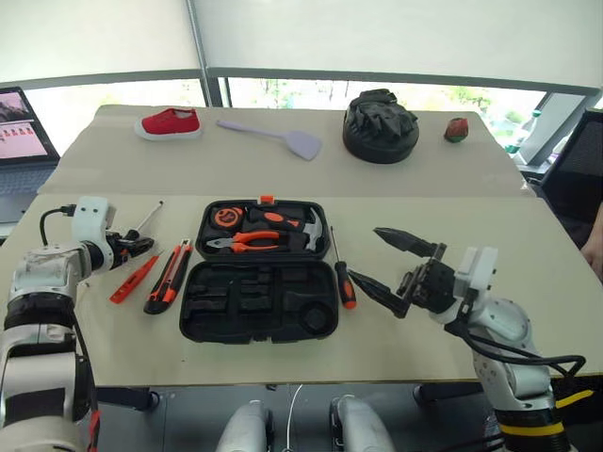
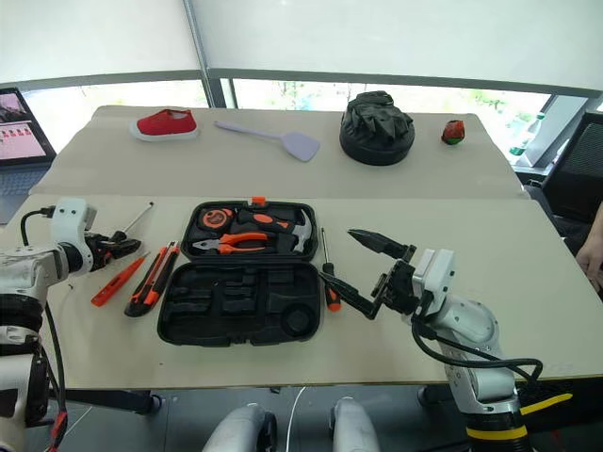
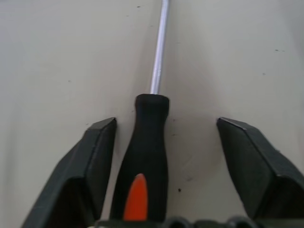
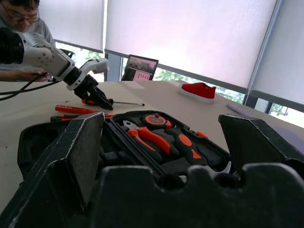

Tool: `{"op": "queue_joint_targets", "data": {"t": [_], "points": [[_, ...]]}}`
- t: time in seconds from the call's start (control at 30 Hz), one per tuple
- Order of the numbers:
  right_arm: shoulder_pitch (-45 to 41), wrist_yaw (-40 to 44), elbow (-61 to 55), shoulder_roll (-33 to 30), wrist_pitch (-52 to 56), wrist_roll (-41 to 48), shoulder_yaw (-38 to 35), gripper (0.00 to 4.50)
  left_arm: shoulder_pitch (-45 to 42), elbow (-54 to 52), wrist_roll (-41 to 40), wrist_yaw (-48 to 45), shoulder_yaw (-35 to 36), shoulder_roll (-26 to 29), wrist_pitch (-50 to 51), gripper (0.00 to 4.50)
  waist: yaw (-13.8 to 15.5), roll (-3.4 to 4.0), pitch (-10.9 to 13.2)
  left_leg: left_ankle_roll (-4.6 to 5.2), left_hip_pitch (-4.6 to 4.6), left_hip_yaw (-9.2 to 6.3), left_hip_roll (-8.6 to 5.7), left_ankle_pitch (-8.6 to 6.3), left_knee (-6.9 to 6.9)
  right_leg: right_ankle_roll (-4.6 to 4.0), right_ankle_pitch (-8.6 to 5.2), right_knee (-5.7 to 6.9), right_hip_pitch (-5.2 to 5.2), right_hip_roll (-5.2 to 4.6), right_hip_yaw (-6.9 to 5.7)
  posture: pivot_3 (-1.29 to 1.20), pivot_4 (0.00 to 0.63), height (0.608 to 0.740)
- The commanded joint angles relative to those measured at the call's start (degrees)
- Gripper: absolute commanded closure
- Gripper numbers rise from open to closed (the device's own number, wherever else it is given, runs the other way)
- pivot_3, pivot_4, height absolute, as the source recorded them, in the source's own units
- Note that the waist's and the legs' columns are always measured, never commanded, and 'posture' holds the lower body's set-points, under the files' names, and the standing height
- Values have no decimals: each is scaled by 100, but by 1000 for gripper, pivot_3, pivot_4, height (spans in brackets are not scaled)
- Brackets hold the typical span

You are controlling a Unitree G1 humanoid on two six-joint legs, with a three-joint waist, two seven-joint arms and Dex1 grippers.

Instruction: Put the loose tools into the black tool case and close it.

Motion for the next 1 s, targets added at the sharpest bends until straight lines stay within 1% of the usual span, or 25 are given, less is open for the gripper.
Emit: {"op": "queue_joint_targets", "data": {"t": [0.03, 0.1, 0.17, 0.2, 0.23, 0.3, 0.33, 0.4, 0.43, 0.5, 0.6, 0.73, 0.8, 0.9, 1.0], "points": [[45, 23, -177, -1, -250, -15, -160, 0, 0, 273, 207, -202, 24, 180, -141, 2464, -5, 0, 0, 0, 4, 0, 0, 0, 0, 0, 0, -1, 0, 0, 2, 0, 150, 740], [64, 38, -133, -39, -299, -49, -225, 0, -139, 83, 141, -301, 212, 339, -337, 3175, -3, 0, 0, 0, 6, 0, 2, 0, 0, 1, 0, 0, -1, 0, 3, 0, 150, 740], [70, 12, -98, -61, -323, -40, -309, 0, -239, -204, 62, -506, 333, 456, -575, 3692, 2, -5, 3, 0, -3, -1, 5, 0, 2, 0, 0, 2, -4, 1, 1, 0, 150, 740], [72, 5, -80, -70, -326, -23, -351, 0, -258, -458, 3, -709, 359, 505, -688, 3691, 7, -8, 5, 0, -11, -3, 8, 0, 5, 0, 0, 6, -8, 1, 0, 0, 150, 740], [88, 54, -40, -106, -351, -15, -393, 0, -256, -930, -131, -1044, 389, 553, -816, 3691, 10, -14, 8, 0, -17, -5, 8, 0, 7, 0, 0, 10, -10, 1, -2, 0, 150, 740], [81, 247, 146, -218, -434, -13, -485, 0, 76, -2548, -415, -2295, 98, 736, -1420, 3691, 37, -27, 16, 0, -29, -10, 10, 0, 12, 1, 1, 11, -13, -2, -7, 0, 150, 740], [46, 411, 277, -311, -504, -38, -507, 0, 244, -3257, -588, -2783, -53, 757, -1546, 3691, 69, -28, 16, -1, -37, -16, 8, 0, 15, 3, 3, 8, -15, -7, -13, 0, 150, 740], [-83, 851, 688, -581, -802, -181, -528, 0, 459, -4186, -837, -3167, -325, 736, -1116, 3691, 132, -22, 15, 2, -43, -16, 0, -2, 17, 16, 10, -4, -10, -26, -12, 0, 150, 740], [-165, 963, 912, -685, -851, -193, -590, 0, 563, -4488, -877, -3310, -445, 721, -1057, 3691, 139, -3, 9, 13, -36, -10, -6, -9, 20, 22, 13, -11, 0, -38, -7, 0, 150, 740], [-359, 1042, 1266, -842, -802, -102, -759, 0, 736, -4996, -652, -3478, -878, 663, -1165, 3691, 124, 21, 5, 30, -26, 20, -12, -18, 27, 34, 15, -18, 6, -43, 14, 0, 150, 740], [-395, 1140, 1303, -923, -759, -33, -790, 0, 817, -5274, -138, -3454, -1437, 519, -1336, 3691, 103, 20, 7, 31, -5, 43, -6, -18, 27, 42, 7, -30, 8, -15, 48, 0, 150, 740], [-183, 1078, 999, -835, -685, -46, -716, 0, 796, -5216, 527, -3252, -1897, 358, -1613, 3691, 60, 18, 9, 29, -8, 37, 3, -17, 27, 23, -2, -12, -8, 31, 72, 0, 150, 740], [-22, 993, 808, -765, -661, -78, -672, 0, 721, -5139, 825, -3110, -2069, 232, -1631, 3691, 63, 18, 9, 29, -7, 35, 3, -17, 26, 21, -4, -7, -9, 33, 76, 0, 150, 740], [139, 891, 614, -687, -623, -97, -672, 0, 709, -5024, 1055, -3135, -2258, 100, -1646, 3691, 82, 18, 9, 29, -9, 37, 2, -17, 28, 30, -7, -8, -7, 22, 86, 0, 150, 740], [191, 844, 533, -665, -581, -76, -680, 0, 717, -4823, 1379, -3084, -2370, 123, -1755, 3691, 78, 18, 9, 34, -13, 43, -4, -19, 41, 44, -7, -9, -4, 12, 96, 0, 150, 740]]}}
